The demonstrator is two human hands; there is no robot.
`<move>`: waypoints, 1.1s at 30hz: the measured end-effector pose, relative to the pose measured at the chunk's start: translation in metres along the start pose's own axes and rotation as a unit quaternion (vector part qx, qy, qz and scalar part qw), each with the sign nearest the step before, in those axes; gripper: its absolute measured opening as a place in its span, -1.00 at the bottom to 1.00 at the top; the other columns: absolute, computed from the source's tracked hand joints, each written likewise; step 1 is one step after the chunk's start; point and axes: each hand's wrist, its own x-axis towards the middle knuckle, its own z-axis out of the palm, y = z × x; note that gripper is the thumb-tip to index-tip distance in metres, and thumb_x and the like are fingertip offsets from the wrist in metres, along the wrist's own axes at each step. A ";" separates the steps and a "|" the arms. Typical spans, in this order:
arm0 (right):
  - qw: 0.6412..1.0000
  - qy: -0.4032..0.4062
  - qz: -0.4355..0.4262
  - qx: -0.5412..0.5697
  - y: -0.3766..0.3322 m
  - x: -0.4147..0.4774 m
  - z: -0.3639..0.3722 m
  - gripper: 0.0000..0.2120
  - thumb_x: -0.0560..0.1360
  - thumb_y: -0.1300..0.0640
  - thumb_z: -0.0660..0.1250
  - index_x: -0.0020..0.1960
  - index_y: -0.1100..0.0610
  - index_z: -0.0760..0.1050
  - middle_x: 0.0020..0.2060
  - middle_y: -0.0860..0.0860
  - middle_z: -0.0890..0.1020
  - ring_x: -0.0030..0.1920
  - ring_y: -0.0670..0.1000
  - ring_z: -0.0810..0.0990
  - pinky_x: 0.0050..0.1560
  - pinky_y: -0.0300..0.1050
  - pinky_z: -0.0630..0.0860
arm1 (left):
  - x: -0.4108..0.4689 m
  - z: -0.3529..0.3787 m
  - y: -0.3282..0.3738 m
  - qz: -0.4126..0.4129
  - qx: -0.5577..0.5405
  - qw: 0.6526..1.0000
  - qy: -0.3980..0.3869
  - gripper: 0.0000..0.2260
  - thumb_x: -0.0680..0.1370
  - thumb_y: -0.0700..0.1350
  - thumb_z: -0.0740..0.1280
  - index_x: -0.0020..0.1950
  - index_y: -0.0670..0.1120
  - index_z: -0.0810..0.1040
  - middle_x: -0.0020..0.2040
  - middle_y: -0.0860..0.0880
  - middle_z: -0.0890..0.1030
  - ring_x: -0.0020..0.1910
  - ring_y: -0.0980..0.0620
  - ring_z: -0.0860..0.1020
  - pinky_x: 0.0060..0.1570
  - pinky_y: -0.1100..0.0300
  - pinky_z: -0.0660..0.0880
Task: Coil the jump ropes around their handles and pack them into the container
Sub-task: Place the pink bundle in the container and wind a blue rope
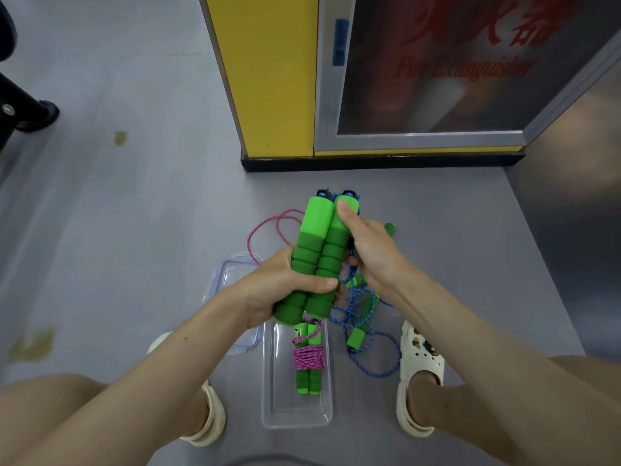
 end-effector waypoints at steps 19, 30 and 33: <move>0.995 0.024 -0.033 -0.088 0.009 -0.003 0.002 -0.59 0.61 -0.18 0.03 0.06 0.10 0.49 -0.19 -0.03 0.61 -0.30 -0.11 0.58 -0.29 -0.23 0.50 | 0.003 -0.001 -0.004 -0.005 -0.121 0.986 0.117 -0.74 0.37 -0.22 0.40 0.06 -0.20 0.61 -0.11 -0.16 0.67 -0.22 -0.06 0.67 -0.20 0.09 0.63; 0.995 0.001 -0.024 -0.092 0.003 0.005 -0.016 -0.83 0.60 0.25 0.20 -0.08 0.14 0.55 -0.27 0.05 0.61 -0.56 -0.26 0.43 -0.45 -0.41 0.36 | -0.005 -0.008 0.003 -0.004 -0.096 0.989 0.113 -0.67 0.36 -0.20 0.40 0.11 -0.22 0.56 -0.08 -0.17 0.66 -0.20 -0.07 0.68 -0.26 0.10 0.61; 0.998 -0.001 -0.011 -0.066 0.004 0.007 -0.019 -0.79 0.59 0.23 0.22 -0.16 0.10 0.56 -0.27 0.06 0.63 -0.54 -0.23 0.43 -0.37 -0.28 0.37 | -0.006 -0.008 0.004 0.000 -0.097 0.989 0.114 -0.66 0.37 -0.20 0.40 0.13 -0.23 0.55 -0.06 -0.18 0.66 -0.20 -0.08 0.68 -0.26 0.10 0.61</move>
